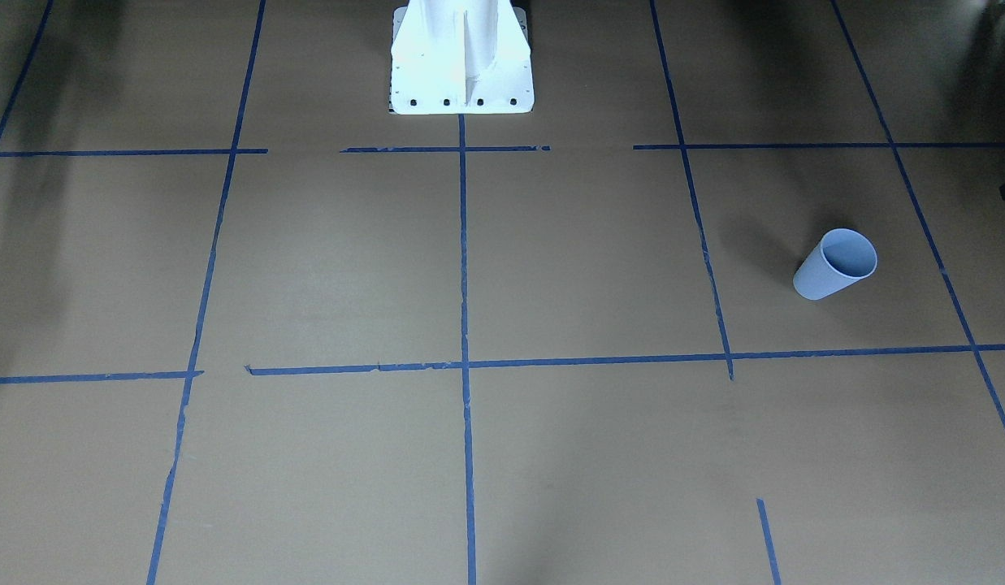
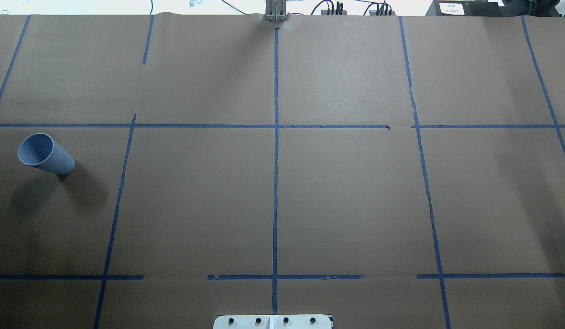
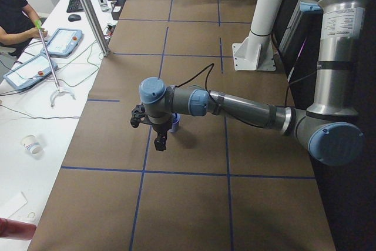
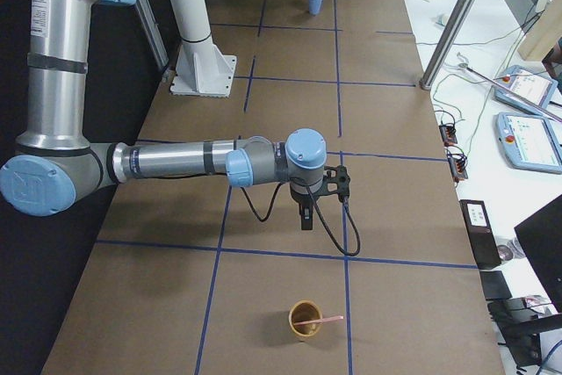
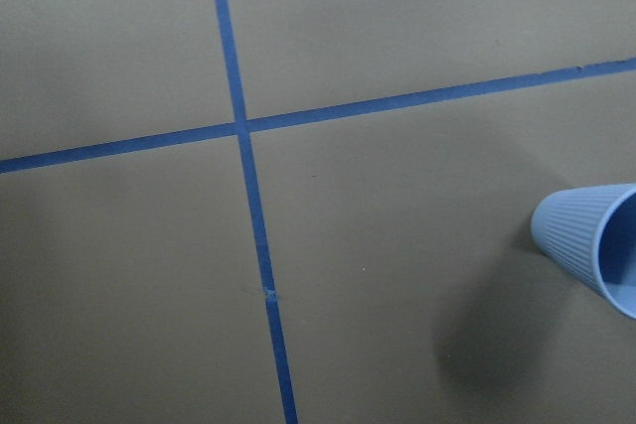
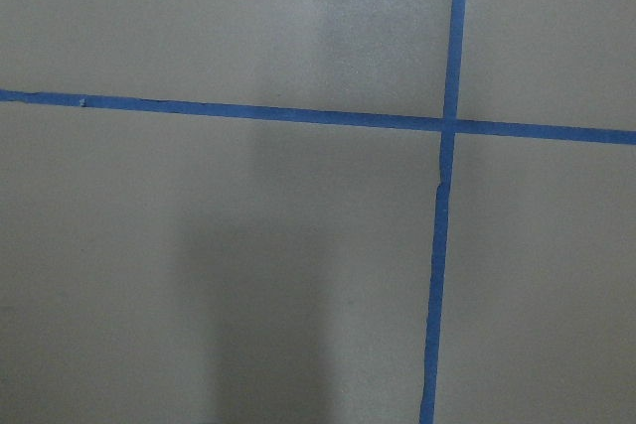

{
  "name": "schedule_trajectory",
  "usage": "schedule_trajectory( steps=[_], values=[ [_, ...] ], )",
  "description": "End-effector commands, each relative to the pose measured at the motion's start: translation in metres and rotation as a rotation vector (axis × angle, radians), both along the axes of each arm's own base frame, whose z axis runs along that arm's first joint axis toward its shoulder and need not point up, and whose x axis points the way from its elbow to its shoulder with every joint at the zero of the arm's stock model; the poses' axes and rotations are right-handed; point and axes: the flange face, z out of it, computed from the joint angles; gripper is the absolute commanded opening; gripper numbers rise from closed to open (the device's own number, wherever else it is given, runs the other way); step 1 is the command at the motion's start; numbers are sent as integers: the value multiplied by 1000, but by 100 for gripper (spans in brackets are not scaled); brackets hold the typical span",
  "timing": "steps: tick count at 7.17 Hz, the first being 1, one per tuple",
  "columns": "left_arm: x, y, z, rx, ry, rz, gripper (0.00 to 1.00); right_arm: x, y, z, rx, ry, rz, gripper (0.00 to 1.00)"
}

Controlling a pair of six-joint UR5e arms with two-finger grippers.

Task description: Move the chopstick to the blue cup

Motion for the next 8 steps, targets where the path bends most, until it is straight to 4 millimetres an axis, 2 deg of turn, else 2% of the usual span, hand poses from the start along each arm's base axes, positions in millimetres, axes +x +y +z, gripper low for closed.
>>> schedule_trajectory(
  steps=[1, 2, 3, 4, 6, 7, 8],
  values=[
    [57, -4, -17, -82, 14, -66, 100, -3, -5, -6, 11, -1, -2, 100],
    [107, -1, -16, -93, 16, -38, 100, -3, -5, -5, 6, 0, 1, 100],
    [129, 2, -18, -105, 25, -41, 100, -3, -5, -4, 4, 0, -1, 100],
    [146, 4, -15, -111, 24, -17, 100, -3, -5, -4, 2, -1, -2, 100],
    [165, -18, -5, -136, 17, -5, 100, -4, -5, -2, -1, -2, -3, 100],
    [176, -25, -3, -141, 13, 9, 94, -4, -5, -1, -1, -2, -5, 100],
    [184, -31, 1, -150, 8, 18, 83, -5, -6, -2, 0, -2, -7, 100]
  ],
)
